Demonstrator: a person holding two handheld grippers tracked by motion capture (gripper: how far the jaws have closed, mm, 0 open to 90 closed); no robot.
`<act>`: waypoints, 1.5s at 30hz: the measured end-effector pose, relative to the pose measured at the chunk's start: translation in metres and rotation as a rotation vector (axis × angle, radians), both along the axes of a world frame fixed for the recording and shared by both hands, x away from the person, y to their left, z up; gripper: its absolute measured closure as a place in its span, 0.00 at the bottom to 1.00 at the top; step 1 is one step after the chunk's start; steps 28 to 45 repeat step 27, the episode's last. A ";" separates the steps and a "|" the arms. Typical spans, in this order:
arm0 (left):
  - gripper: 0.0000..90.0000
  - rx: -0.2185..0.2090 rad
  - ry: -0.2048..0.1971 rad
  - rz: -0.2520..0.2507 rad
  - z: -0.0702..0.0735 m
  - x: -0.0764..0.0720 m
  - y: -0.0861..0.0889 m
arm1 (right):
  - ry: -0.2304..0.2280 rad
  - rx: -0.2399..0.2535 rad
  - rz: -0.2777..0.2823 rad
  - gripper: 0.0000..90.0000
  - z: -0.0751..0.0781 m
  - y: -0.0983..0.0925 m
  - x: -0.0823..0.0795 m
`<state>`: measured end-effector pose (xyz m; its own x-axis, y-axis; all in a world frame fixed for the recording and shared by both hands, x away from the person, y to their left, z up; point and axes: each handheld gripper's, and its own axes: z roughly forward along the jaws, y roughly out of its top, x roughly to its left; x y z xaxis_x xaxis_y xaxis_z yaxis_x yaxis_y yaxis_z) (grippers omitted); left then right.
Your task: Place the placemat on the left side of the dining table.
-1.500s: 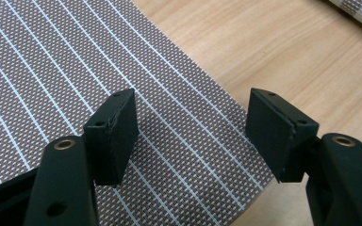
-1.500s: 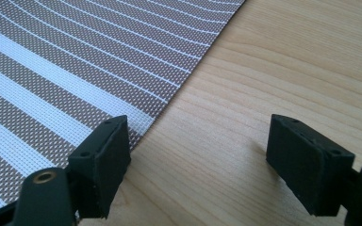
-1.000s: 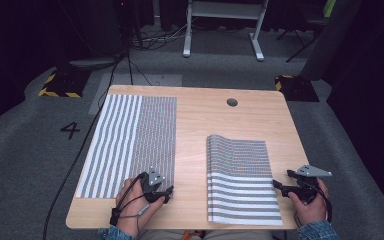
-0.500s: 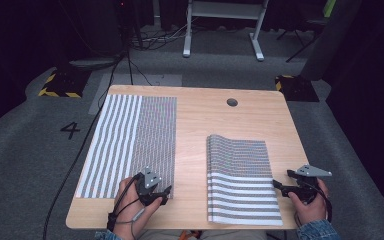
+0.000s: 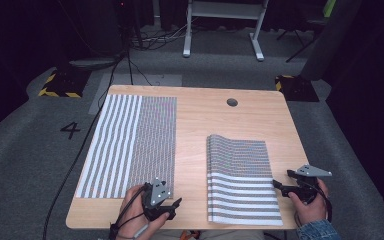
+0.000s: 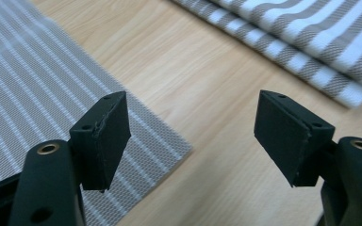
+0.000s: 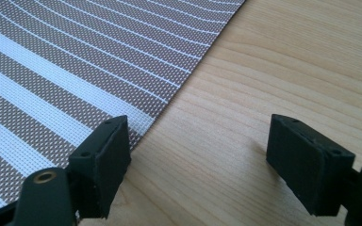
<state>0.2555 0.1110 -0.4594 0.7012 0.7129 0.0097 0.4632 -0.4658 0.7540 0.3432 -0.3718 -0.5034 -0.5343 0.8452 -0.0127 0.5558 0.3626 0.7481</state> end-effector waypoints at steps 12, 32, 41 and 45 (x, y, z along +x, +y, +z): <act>0.33 -0.025 0.005 -0.146 -0.026 -0.005 -0.035 | 0.000 0.000 0.000 0.25 0.000 0.000 0.000; 0.27 -0.069 0.022 -0.171 -0.055 -0.003 -0.057 | 0.000 0.000 0.000 0.25 0.000 0.000 0.000; 0.27 -0.069 0.022 -0.171 -0.055 -0.003 -0.057 | 0.000 0.000 0.000 0.25 0.000 0.000 0.000; 0.27 -0.069 0.022 -0.171 -0.055 -0.003 -0.057 | 0.000 0.000 0.000 0.25 0.000 0.000 0.000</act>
